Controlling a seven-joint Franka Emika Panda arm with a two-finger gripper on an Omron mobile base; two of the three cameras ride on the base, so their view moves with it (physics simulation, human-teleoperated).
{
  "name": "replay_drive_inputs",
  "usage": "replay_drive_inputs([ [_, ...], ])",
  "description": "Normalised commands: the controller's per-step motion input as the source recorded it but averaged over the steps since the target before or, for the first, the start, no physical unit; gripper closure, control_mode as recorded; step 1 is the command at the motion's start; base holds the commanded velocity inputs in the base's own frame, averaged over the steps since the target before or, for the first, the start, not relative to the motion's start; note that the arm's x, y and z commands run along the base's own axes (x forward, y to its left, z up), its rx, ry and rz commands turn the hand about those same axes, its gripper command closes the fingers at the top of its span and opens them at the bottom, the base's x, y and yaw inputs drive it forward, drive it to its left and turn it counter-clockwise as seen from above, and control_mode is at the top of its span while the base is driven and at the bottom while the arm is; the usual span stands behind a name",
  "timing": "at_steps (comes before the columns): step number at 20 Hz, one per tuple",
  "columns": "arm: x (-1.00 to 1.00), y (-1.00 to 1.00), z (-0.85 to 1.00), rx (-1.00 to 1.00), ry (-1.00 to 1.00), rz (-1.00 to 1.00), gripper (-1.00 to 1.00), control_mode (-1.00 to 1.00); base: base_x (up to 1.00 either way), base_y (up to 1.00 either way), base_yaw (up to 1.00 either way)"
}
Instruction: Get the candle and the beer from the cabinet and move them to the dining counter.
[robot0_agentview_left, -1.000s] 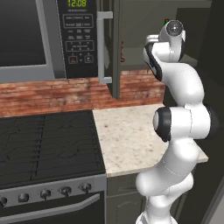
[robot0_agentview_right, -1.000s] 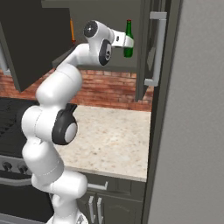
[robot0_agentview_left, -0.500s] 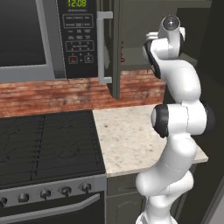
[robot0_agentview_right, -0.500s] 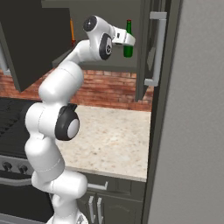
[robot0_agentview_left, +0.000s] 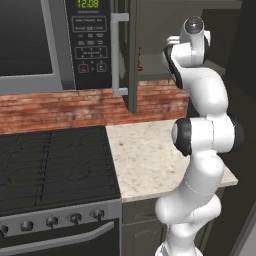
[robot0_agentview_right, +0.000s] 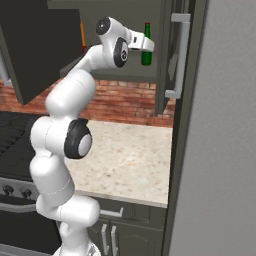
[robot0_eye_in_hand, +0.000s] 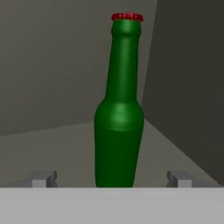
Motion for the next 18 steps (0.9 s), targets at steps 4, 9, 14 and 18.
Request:
replay_drive_inputs([
  [4, 0.28, -0.12, 0.0, 0.0, 0.02, 0.0, -1.0, -1.0, 0.0, 0.0, 0.0],
  [9, 0.29, -0.04, 0.0, 0.0, 0.01, -0.01, -1.0, -1.0, 0.0, 0.0, 0.0],
  [14, 0.16, -0.02, 0.0, 0.0, 0.0, 0.0, -1.0, -1.0, 0.0, 0.0, 0.0],
  [18, 0.08, -0.21, 0.0, 0.0, 0.0, 0.0, -1.0, -1.0, 0.0, 0.0, 0.0],
])
